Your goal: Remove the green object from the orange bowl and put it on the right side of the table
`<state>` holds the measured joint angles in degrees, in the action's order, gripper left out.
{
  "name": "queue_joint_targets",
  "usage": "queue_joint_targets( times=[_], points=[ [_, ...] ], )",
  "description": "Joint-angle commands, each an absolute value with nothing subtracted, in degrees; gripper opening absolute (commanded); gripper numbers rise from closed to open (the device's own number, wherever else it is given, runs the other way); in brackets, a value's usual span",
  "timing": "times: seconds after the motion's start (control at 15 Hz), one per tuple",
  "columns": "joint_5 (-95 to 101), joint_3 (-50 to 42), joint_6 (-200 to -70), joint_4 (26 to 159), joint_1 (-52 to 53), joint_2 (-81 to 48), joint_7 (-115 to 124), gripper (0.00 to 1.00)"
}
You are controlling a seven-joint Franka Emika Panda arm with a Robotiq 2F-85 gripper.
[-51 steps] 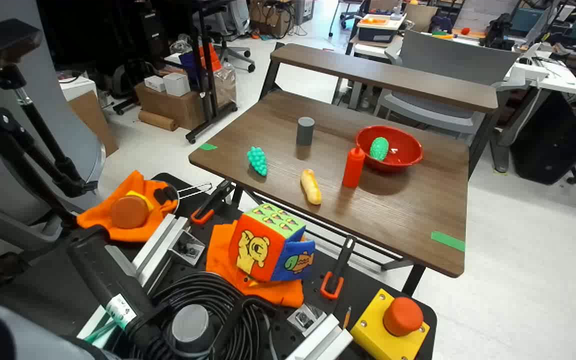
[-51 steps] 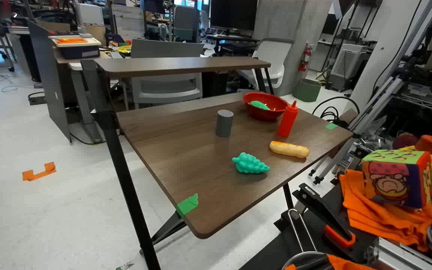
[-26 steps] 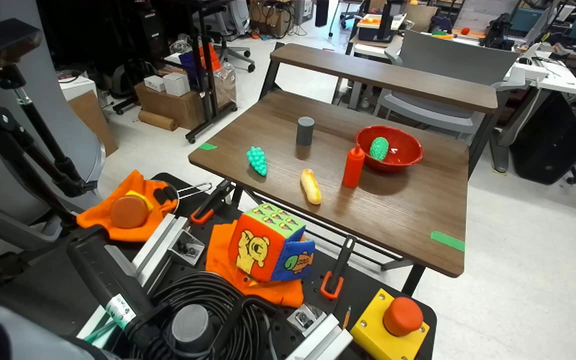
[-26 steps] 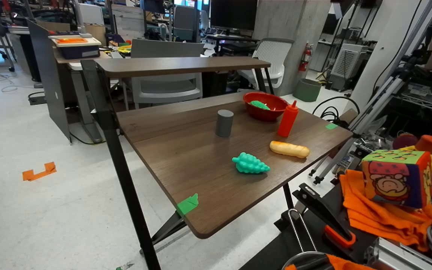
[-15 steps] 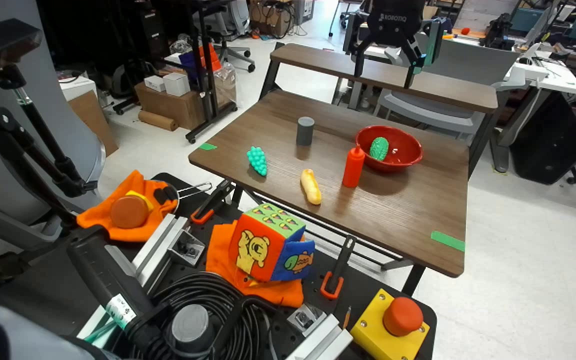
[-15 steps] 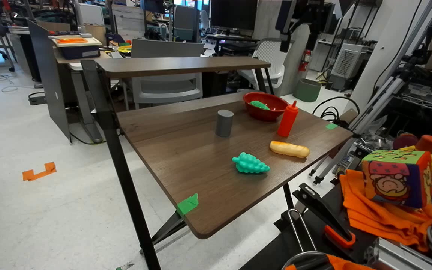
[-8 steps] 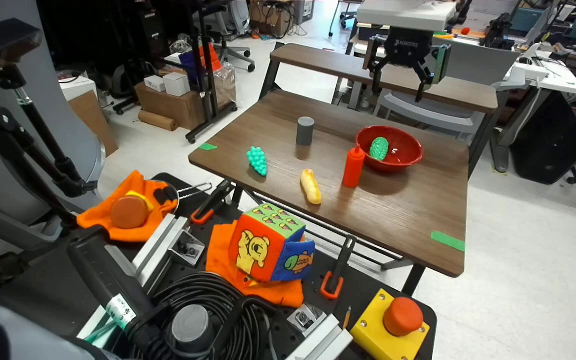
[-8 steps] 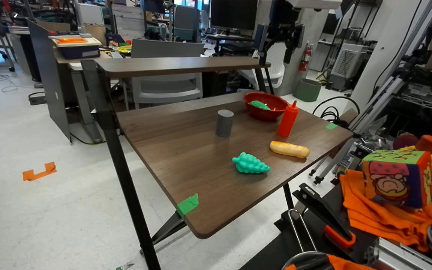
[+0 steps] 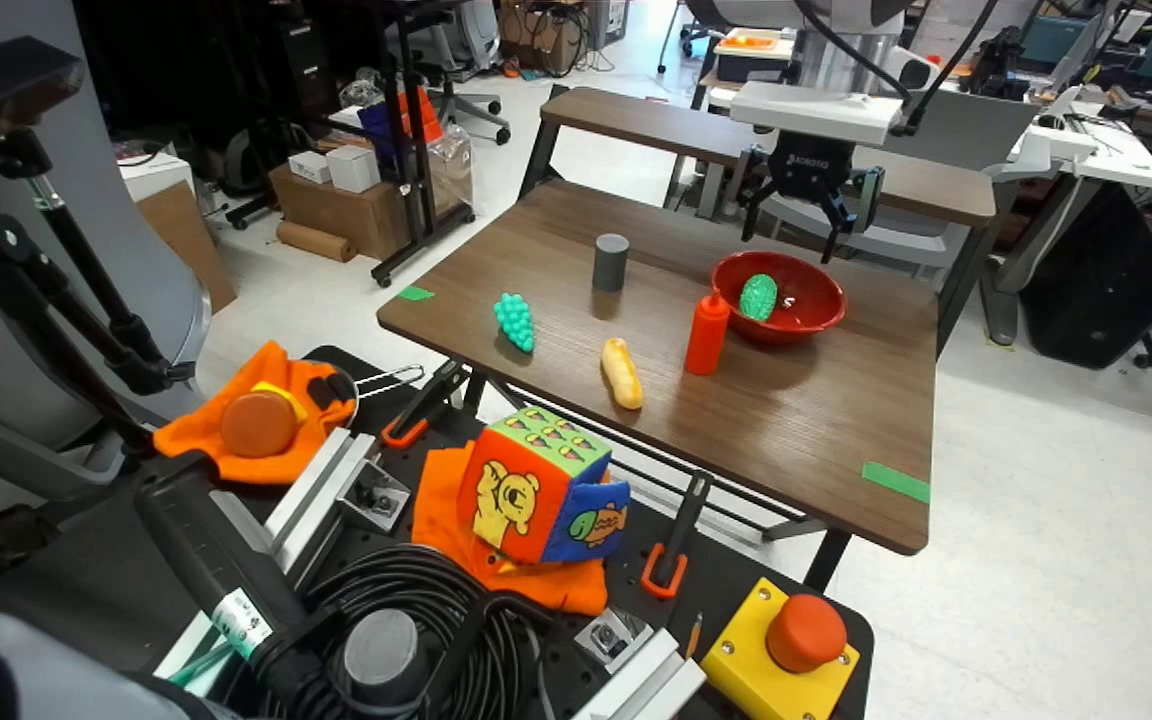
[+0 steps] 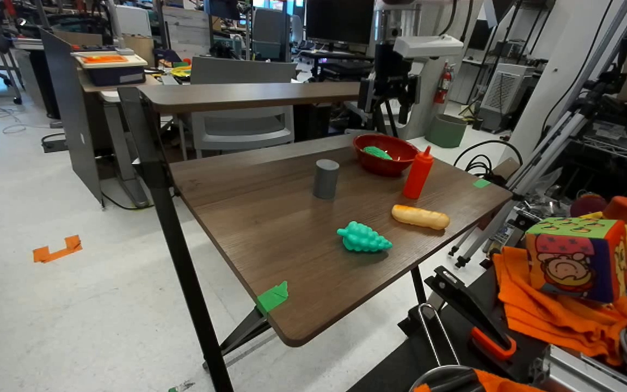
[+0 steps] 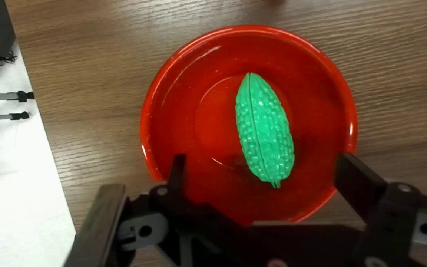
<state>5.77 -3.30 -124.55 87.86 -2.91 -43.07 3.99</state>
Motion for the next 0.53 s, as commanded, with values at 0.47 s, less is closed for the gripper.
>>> queue_joint_targets(
  times=[0.47],
  points=[
    [2.5, -1.5, -112.0, 71.1, -5.3, -56.1, -4.2, 1.0]
  ],
)
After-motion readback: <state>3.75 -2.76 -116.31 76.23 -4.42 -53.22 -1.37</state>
